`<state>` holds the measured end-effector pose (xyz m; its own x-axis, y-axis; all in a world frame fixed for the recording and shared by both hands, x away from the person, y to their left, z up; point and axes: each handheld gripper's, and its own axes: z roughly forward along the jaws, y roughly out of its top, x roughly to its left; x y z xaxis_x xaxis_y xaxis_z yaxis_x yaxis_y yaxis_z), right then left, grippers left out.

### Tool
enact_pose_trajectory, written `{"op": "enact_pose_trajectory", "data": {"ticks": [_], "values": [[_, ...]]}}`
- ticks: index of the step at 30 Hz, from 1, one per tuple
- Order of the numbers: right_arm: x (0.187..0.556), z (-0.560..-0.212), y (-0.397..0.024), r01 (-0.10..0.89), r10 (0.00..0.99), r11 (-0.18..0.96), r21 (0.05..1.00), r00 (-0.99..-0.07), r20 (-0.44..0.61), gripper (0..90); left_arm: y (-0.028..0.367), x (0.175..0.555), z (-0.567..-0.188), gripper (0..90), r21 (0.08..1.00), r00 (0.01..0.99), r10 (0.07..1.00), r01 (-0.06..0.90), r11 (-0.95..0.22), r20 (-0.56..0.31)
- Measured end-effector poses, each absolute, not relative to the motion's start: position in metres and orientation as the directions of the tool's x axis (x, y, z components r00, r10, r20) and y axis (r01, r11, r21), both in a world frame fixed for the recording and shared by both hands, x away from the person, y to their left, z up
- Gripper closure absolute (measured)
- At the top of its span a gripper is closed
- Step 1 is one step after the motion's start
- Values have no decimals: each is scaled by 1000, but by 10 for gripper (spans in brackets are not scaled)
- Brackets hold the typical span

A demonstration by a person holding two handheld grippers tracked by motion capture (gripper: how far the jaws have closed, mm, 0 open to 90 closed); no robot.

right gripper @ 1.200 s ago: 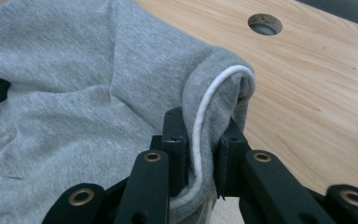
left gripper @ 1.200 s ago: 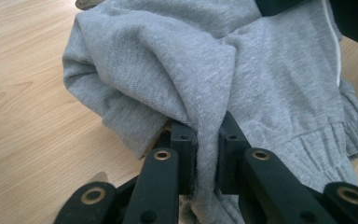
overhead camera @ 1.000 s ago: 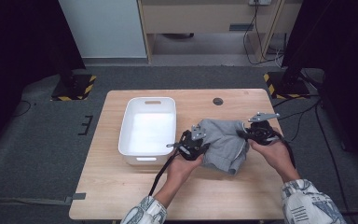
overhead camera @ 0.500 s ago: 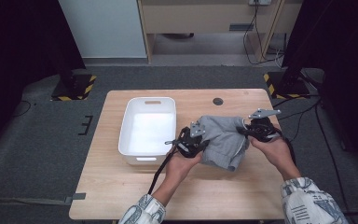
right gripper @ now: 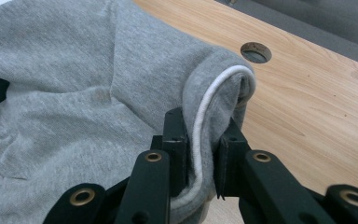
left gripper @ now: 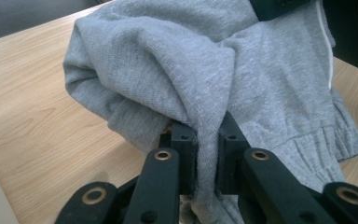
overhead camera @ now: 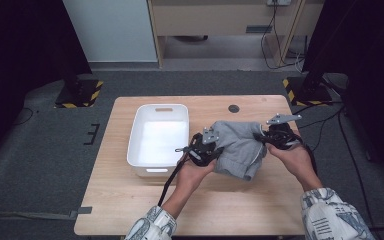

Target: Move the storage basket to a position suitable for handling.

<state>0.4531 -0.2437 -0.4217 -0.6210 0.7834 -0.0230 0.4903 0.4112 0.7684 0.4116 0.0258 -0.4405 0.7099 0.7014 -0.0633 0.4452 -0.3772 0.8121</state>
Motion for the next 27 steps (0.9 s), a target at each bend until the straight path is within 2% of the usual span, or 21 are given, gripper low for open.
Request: {"op": "enact_pose_trajectory", "data": {"ticks": [27], "values": [[457, -403, -226, 468, 771, 423, 775, -635, -38, 780, 43, 414, -423, 809, 829, 700, 712, 431, -357, -57]]}}
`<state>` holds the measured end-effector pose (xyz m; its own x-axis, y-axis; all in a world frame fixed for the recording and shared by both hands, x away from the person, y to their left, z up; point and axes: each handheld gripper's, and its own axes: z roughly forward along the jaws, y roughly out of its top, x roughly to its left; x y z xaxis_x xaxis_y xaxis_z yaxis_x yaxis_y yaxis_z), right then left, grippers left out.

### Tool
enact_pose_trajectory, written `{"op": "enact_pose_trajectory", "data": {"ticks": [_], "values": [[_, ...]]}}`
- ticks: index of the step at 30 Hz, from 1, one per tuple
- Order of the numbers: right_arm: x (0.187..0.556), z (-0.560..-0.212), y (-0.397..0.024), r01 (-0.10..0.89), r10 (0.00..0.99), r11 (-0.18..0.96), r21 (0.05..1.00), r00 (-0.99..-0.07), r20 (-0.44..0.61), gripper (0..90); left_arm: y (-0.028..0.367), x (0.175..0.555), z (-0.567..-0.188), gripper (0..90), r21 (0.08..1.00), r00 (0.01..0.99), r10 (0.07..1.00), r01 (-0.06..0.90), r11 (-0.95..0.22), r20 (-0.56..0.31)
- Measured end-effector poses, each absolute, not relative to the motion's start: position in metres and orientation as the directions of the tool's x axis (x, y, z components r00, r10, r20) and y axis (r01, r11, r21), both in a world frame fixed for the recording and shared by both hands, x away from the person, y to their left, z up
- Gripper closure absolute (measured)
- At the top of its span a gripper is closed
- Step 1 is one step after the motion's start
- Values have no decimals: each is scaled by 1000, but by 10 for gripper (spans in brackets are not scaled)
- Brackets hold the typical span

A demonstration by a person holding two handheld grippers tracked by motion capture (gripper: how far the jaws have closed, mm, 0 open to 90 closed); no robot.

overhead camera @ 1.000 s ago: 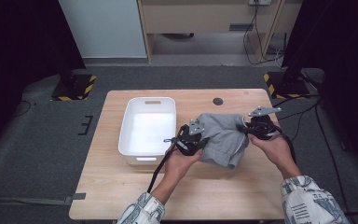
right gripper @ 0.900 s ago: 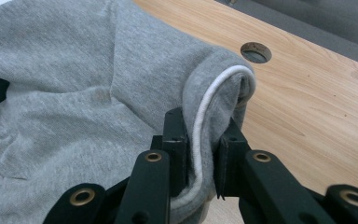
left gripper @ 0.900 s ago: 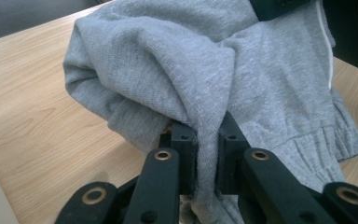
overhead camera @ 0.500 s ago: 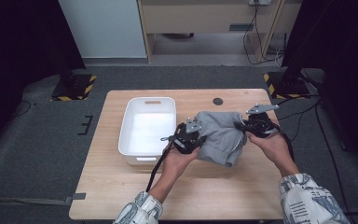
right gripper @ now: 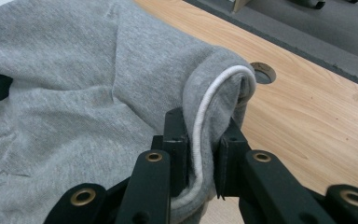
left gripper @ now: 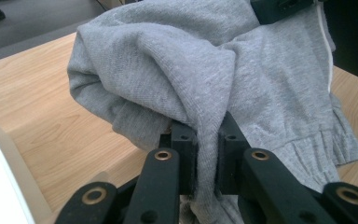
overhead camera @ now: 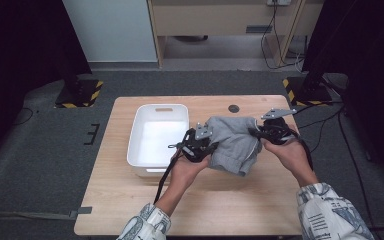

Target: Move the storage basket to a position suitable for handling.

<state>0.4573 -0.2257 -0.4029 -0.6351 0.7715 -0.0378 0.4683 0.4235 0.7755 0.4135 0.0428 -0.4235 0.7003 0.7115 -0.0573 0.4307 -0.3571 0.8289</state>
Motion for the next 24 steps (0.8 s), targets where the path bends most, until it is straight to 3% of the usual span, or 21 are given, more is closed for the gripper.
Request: {"op": "enact_pose_trajectory", "data": {"ticks": [24], "values": [[461, -395, -219, 464, 766, 442, 767, -640, -54, 780, 49, 416, -420, 808, 830, 694, 716, 439, -342, -72]]}}
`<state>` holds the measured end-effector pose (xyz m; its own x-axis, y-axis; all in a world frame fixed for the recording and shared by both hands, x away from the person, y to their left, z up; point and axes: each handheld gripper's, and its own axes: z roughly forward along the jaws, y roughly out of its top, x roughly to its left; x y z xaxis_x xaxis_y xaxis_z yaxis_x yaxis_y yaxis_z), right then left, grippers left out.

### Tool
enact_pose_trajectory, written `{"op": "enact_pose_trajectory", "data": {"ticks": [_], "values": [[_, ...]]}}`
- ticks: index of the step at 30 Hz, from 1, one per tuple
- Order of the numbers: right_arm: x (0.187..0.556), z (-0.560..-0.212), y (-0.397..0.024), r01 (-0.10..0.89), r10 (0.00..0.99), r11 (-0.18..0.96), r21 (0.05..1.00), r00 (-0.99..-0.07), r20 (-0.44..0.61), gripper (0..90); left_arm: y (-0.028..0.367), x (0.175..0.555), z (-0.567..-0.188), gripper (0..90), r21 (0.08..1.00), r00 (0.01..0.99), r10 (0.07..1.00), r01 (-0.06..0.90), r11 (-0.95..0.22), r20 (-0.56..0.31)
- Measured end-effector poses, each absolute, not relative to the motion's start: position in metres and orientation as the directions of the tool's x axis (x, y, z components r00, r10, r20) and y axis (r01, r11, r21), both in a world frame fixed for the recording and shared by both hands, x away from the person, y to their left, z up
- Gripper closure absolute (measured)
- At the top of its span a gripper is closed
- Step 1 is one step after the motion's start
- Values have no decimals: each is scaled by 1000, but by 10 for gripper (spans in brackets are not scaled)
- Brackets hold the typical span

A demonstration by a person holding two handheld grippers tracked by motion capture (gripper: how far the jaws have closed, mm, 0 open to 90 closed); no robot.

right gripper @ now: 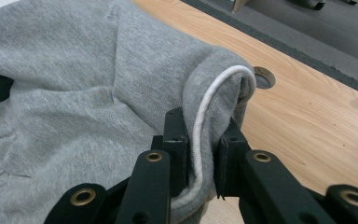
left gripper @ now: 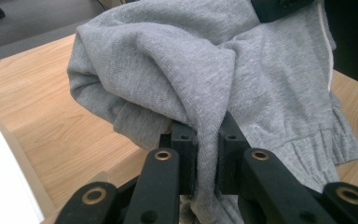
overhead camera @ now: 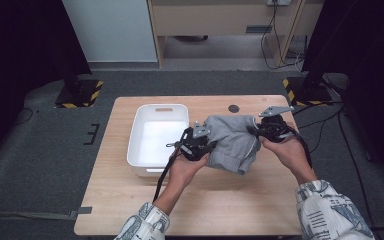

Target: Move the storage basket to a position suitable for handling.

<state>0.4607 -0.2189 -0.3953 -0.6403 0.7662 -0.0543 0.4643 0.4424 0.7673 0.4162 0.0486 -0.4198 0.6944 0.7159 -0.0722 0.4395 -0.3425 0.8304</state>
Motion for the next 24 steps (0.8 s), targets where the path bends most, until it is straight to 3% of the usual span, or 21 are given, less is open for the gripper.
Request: {"op": "enact_pose_trajectory", "data": {"ticks": [24], "values": [[463, -379, -208, 443, 756, 457, 771, -650, -74, 780, 58, 417, -406, 808, 837, 692, 719, 427, -342, -59]]}}
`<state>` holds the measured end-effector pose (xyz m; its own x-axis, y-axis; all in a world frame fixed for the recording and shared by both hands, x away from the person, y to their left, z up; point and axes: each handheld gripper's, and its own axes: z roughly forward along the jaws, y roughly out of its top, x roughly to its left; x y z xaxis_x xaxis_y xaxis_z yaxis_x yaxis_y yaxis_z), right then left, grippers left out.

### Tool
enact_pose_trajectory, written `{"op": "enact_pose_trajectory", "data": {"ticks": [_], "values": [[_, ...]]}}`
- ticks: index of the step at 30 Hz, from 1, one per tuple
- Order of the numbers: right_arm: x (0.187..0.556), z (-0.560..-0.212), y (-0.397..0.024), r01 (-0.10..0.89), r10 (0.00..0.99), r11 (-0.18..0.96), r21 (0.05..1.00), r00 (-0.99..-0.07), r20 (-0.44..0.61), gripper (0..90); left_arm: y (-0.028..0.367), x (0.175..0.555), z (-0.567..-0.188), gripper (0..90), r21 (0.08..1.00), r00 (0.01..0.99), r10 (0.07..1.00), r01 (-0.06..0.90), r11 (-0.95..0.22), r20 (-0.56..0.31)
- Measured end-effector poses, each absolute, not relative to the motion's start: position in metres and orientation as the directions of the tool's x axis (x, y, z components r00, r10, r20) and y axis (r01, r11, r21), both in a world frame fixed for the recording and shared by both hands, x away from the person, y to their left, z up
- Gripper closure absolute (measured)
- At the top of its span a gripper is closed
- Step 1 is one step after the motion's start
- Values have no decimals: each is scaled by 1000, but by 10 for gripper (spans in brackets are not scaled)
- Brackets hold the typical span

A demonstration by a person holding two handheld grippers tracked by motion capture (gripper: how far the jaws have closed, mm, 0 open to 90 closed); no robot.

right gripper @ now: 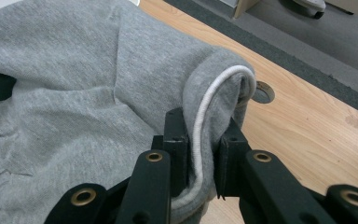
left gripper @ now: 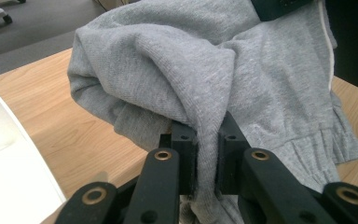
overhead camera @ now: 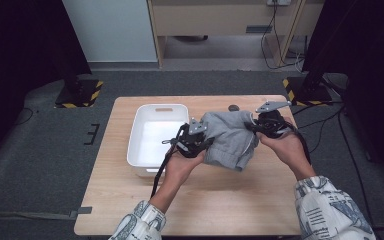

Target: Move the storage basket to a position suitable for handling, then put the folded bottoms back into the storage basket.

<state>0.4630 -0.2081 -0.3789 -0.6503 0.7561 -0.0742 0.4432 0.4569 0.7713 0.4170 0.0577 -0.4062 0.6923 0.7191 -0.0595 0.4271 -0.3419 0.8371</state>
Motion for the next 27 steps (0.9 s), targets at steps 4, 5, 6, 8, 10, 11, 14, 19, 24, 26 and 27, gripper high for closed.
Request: {"op": "enact_pose_trajectory", "data": {"ticks": [4, 5, 6, 8, 10, 11, 14, 19, 24, 26, 27], "values": [[464, -378, -207, 441, 756, 453, 775, -651, -72, 780, 59, 417, -404, 808, 838, 693, 719, 424, -343, -55], [464, -377, -206, 441, 756, 453, 775, -650, -72, 780, 60, 417, -404, 809, 839, 692, 720, 423, -342, -56], [464, -377, -206, 437, 754, 456, 775, -652, -76, 780, 60, 417, -403, 808, 839, 691, 721, 424, -342, -56], [465, -376, -204, 439, 754, 457, 774, -652, -76, 780, 61, 417, -403, 809, 839, 690, 721, 424, -341, -55], [465, -374, -203, 438, 754, 458, 773, -653, -77, 780, 63, 417, -402, 809, 840, 690, 722, 423, -341, -54], [465, -374, -202, 435, 752, 462, 773, -655, -81, 780, 63, 417, -401, 809, 841, 689, 722, 422, -339, -55], [465, -370, -200, 431, 749, 465, 773, -657, -85, 780, 65, 416, -399, 809, 843, 688, 723, 421, -336, -55], [466, -368, -196, 428, 748, 464, 776, -658, -85, 780, 68, 417, -397, 809, 843, 686, 725, 420, -335, -54], [469, -367, -193, 428, 745, 468, 773, -662, -85, 780, 70, 417, -394, 809, 844, 685, 727, 419, -335, -52], [470, -365, -191, 424, 744, 471, 774, -662, -90, 780, 72, 417, -392, 809, 845, 685, 727, 416, -336, -49], [470, -364, -190, 425, 744, 471, 773, -662, -89, 780, 72, 417, -391, 809, 846, 684, 728, 416, -335, -48]]}}
